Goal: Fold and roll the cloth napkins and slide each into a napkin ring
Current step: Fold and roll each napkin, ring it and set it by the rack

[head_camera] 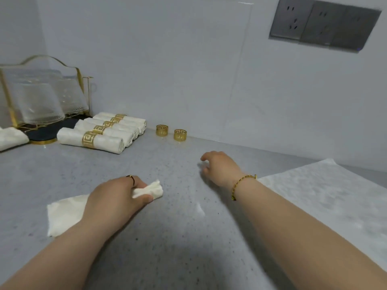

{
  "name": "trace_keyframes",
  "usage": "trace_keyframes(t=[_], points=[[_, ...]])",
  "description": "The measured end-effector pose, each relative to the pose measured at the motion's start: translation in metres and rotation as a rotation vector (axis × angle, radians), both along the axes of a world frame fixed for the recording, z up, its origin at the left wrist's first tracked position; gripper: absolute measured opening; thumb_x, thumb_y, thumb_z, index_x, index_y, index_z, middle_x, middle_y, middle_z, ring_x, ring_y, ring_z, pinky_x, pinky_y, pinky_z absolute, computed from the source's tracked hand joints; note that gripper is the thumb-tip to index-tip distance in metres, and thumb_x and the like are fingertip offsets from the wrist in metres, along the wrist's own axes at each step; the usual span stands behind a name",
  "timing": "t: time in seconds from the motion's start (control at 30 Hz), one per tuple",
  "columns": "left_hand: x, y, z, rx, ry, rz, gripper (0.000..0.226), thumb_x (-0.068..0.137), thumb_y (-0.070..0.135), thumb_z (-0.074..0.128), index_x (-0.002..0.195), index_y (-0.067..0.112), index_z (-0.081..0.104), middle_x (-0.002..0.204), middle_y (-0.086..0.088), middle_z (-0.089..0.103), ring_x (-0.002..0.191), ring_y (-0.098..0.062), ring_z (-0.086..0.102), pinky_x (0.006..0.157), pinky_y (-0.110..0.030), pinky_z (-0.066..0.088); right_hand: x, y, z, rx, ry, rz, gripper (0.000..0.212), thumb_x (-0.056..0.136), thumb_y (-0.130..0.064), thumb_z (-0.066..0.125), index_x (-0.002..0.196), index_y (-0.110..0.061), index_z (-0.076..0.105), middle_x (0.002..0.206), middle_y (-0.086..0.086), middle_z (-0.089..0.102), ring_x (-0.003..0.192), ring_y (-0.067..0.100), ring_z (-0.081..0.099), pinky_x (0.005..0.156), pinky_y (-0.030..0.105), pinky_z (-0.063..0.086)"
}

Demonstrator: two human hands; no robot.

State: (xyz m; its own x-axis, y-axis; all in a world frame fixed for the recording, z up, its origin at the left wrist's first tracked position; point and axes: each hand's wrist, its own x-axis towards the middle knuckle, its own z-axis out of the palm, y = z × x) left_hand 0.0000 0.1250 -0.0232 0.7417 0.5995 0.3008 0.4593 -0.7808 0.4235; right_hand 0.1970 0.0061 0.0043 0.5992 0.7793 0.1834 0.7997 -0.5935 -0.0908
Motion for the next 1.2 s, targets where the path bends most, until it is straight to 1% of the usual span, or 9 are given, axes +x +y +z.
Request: trace_keyframes(t=[0.17, 0.33, 0.43, 0.57, 0.7, 0.93, 1.03, 1.13, 1.2], points=[[0.003, 0.010, -0.005, -0.048, 0.001, -0.044, 0.022, 0.084, 0.049, 0.054, 0.070, 0.049, 0.037, 0.074, 0.023, 0.046, 0.068, 0.004, 0.041, 0.056, -0.003, 0.028, 0.043, 0.086, -0.018, -0.049, -0.120, 0.014, 0.037, 0.097, -0.014, 0.033, 0.132, -0.005, 0.038, 0.137, 0.014, 0.041, 0.124, 0.031, 0.037, 0.099, 0.036, 0.035], [0.006, 0.009, -0.001, -0.036, 0.047, -0.039, 0.024, 0.084, 0.053, 0.050, 0.067, 0.046, 0.033, 0.069, 0.023, 0.042, 0.062, 0.009, 0.037, 0.057, -0.005, 0.033, 0.070, 0.137, -0.016, 0.072, -0.030, -0.050, 0.051, 0.092, -0.008, 0.040, 0.141, -0.006, 0.024, 0.151, 0.011, 0.017, 0.133, 0.031, 0.023, 0.105, 0.036, 0.029], [0.005, 0.007, -0.001, -0.047, -0.050, -0.026, 0.023, 0.076, 0.064, 0.048, 0.065, 0.046, 0.037, 0.071, 0.024, 0.047, 0.071, 0.007, 0.046, 0.062, -0.006, 0.034, 0.080, 0.155, -0.020, 0.073, -0.032, -0.091, 0.043, 0.093, -0.009, 0.039, 0.135, -0.004, 0.033, 0.145, 0.013, 0.027, 0.131, 0.031, 0.025, 0.103, 0.036, 0.030], [0.003, 0.009, -0.006, -0.038, -0.051, -0.004, 0.049, 0.035, 0.076, 0.014, 0.060, 0.045, 0.043, 0.064, 0.032, 0.055, 0.066, 0.009, 0.046, 0.057, -0.006, 0.036, 0.086, 0.161, -0.025, 0.165, -0.017, -0.131, 0.034, 0.092, -0.005, 0.040, 0.125, -0.001, 0.043, 0.132, 0.017, 0.039, 0.124, 0.032, 0.033, 0.096, 0.037, 0.035], [0.003, 0.012, -0.010, 0.017, -0.031, -0.003, 0.046, 0.039, 0.073, 0.012, 0.063, 0.045, 0.040, 0.064, 0.024, 0.049, 0.063, 0.010, 0.042, 0.057, -0.006, 0.034, 0.082, 0.153, -0.021, 0.253, 0.036, -0.095, 0.025, 0.092, -0.006, 0.044, 0.113, 0.001, 0.055, 0.127, 0.017, 0.042, 0.116, 0.031, 0.042, 0.091, 0.034, 0.040], [0.003, 0.009, -0.007, 0.026, -0.048, -0.094, 0.023, 0.081, 0.061, 0.036, 0.068, 0.042, 0.035, 0.072, 0.020, 0.044, 0.066, 0.007, 0.039, 0.059, -0.006, 0.029, 0.019, 0.076, -0.011, 0.624, 0.284, 0.044, 0.009, 0.086, -0.005, 0.055, 0.084, 0.001, 0.062, 0.121, 0.010, 0.047, 0.113, 0.022, 0.047, 0.082, 0.010, 0.028], [0.003, 0.006, -0.001, 0.003, -0.096, -0.077, 0.024, 0.085, 0.049, 0.049, 0.069, 0.045, 0.032, 0.071, 0.019, 0.044, 0.071, 0.001, 0.044, 0.057, -0.006, 0.028, -0.025, 0.028, -0.009, 0.779, 0.444, 0.014, 0.029, 0.081, -0.007, 0.064, 0.062, -0.019, 0.045, 0.088, -0.003, 0.044, 0.090, 0.017, 0.047, 0.070, 0.004, 0.032], [-0.002, -0.003, 0.007, -0.117, -0.111, -0.101, 0.022, 0.082, 0.048, 0.057, 0.073, 0.046, 0.037, 0.077, 0.018, 0.050, 0.079, -0.007, 0.050, 0.060, -0.006, 0.029, -0.070, -0.025, -0.012, 0.848, 0.736, -0.083, 0.031, 0.078, -0.008, 0.068, 0.069, -0.020, 0.041, 0.075, 0.001, 0.049, 0.076, 0.020, 0.052, 0.070, 0.021, 0.042], [-0.007, -0.019, 0.013, -0.224, -0.161, -0.156, 0.016, 0.074, 0.050, 0.061, 0.072, 0.044, 0.046, 0.077, 0.018, 0.057, 0.077, -0.005, 0.055, 0.063, -0.011, 0.035, -0.099, -0.066, -0.014, 0.874, 0.907, -0.121, 0.032, 0.077, -0.004, 0.068, 0.081, -0.022, 0.042, 0.080, 0.004, 0.055, 0.069, 0.018, 0.054, 0.072, 0.031, 0.046]])
